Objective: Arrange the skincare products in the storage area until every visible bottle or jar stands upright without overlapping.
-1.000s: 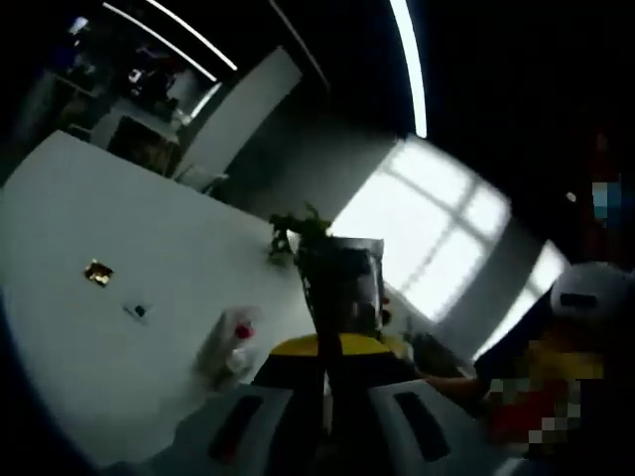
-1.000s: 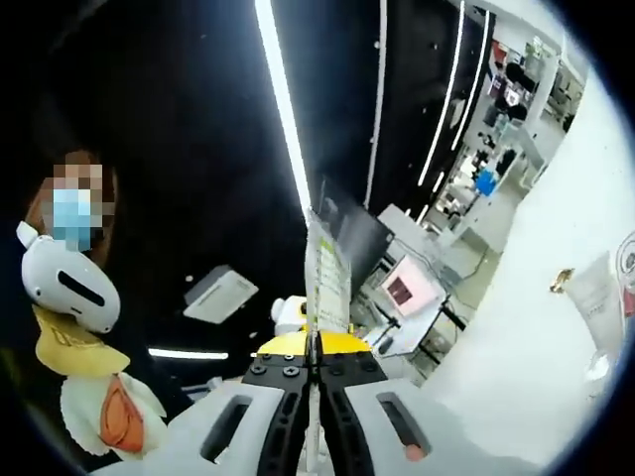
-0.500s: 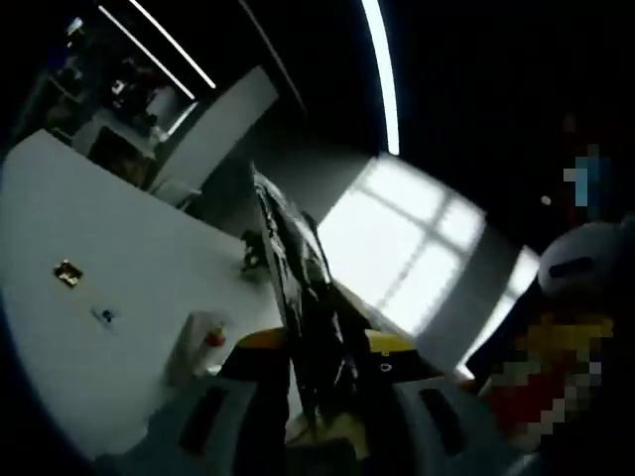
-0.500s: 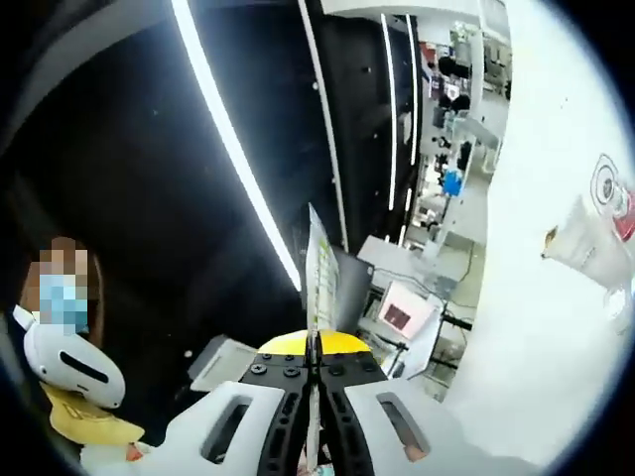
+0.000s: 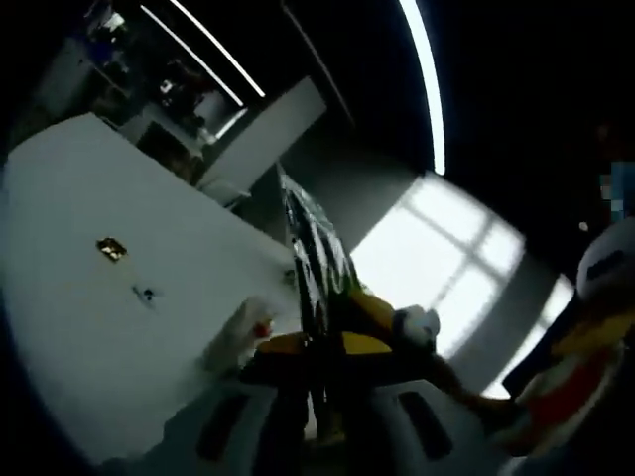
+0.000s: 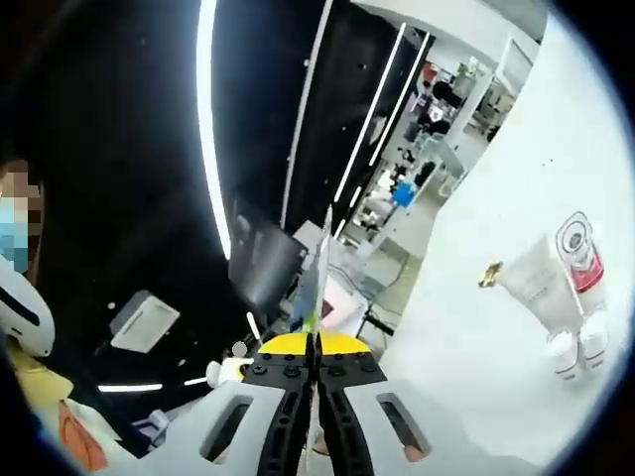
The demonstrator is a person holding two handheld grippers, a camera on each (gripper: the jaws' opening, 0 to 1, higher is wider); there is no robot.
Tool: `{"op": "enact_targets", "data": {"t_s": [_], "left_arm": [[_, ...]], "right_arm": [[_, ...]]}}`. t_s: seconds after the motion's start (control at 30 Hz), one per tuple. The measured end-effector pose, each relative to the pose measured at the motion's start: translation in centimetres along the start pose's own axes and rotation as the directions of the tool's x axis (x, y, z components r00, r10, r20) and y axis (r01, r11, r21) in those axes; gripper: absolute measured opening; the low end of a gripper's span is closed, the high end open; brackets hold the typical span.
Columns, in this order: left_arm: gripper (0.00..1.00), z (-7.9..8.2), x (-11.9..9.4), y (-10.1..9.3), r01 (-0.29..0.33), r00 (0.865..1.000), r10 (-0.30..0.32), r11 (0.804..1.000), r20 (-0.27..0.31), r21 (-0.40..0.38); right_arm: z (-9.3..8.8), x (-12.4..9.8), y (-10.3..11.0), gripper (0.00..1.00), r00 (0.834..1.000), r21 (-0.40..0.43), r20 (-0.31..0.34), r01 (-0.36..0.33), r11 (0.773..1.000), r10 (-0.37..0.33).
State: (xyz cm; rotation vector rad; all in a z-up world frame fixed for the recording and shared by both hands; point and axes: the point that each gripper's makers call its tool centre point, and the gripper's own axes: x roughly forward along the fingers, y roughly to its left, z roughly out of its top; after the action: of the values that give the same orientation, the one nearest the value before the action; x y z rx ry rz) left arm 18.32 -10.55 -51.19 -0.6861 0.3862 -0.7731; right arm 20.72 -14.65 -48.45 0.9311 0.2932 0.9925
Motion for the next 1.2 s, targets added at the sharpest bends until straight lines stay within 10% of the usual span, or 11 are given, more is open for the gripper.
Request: {"op": "enact_targets", "data": {"t_s": [0.33, 0.73, 1.2], "left_arm": [[0.0, -1.8, -0.2, 0.3, 0.034, 0.999, -0.038, 0.989, -0.021, -0.145], [0.0, -3.4, -1.2, 2.0, 0.049, 0.998, -0.054, 0.967, -0.014, -0.252], [0.0, -4.0, 0.1, 3.2, 0.05, 0.998, -0.059, 0.954, -0.022, -0.296]], "right_arm": [[-1.2, -0.6, -3.0, 0.01, 0.997, 0.081, 0.016, 0.07, 0.994, -0.072], [-3.6, -0.6, -4.2, 0.08, 0.992, -0.098, -0.08, 0.087, 0.991, -0.095], [-4.8, -1.5, -3.3, 0.62, 0.975, -0.316, -0.213, -0.006, 0.949, -0.064]]}}
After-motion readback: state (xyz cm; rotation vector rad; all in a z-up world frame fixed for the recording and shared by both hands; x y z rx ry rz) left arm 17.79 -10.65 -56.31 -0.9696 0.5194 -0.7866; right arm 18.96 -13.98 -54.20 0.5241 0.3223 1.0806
